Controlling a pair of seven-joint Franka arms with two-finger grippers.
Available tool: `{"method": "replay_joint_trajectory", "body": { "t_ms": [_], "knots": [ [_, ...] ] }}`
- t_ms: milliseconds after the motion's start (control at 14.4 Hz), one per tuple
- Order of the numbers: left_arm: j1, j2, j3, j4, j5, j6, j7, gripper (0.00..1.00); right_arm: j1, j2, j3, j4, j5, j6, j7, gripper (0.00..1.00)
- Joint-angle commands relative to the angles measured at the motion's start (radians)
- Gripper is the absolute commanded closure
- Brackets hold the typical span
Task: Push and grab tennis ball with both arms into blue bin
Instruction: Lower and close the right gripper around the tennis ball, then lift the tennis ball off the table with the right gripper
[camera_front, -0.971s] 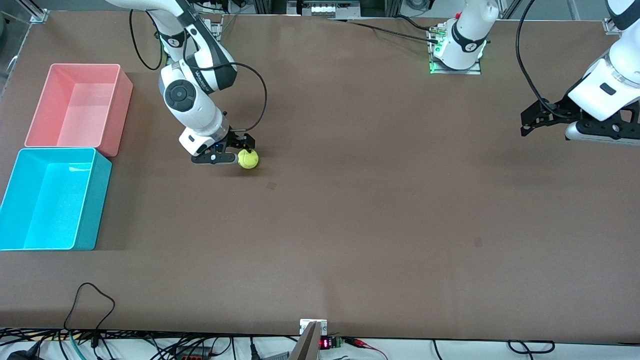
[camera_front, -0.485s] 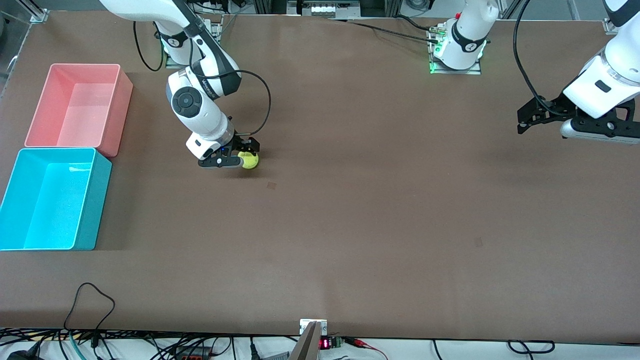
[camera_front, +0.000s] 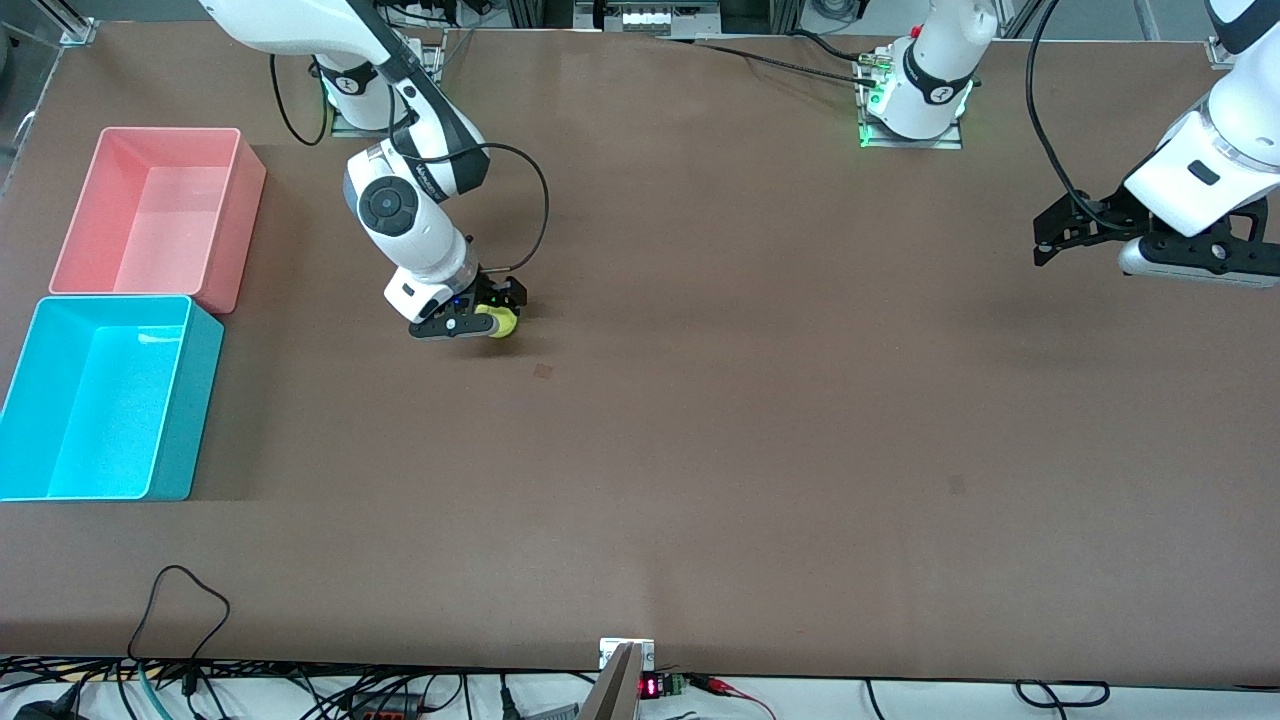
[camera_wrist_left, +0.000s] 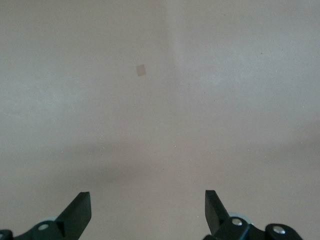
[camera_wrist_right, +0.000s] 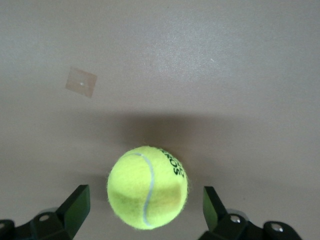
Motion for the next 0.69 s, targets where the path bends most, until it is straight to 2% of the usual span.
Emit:
{"method": "replay_joint_trajectory", "body": {
  "t_ms": [0, 416, 624],
  "knots": [
    [-0.003, -0.005, -0.014, 0.011, 0.024, -0.022, 0.003, 0.00, 0.004, 0.022, -0.001, 0.017, -0.021, 0.008, -0.021, 0.00],
    [0.018, -0.002, -0.013, 0.003, 0.024, -0.059, 0.002, 0.00, 0.021, 0.043, -0.001, 0.015, -0.023, 0.008, -0.030, 0.00],
    [0.024, 0.007, -0.010, 0.006, 0.024, -0.081, 0.003, 0.00, 0.020, 0.051, -0.001, 0.015, -0.055, 0.008, -0.030, 0.00]
  ]
}}
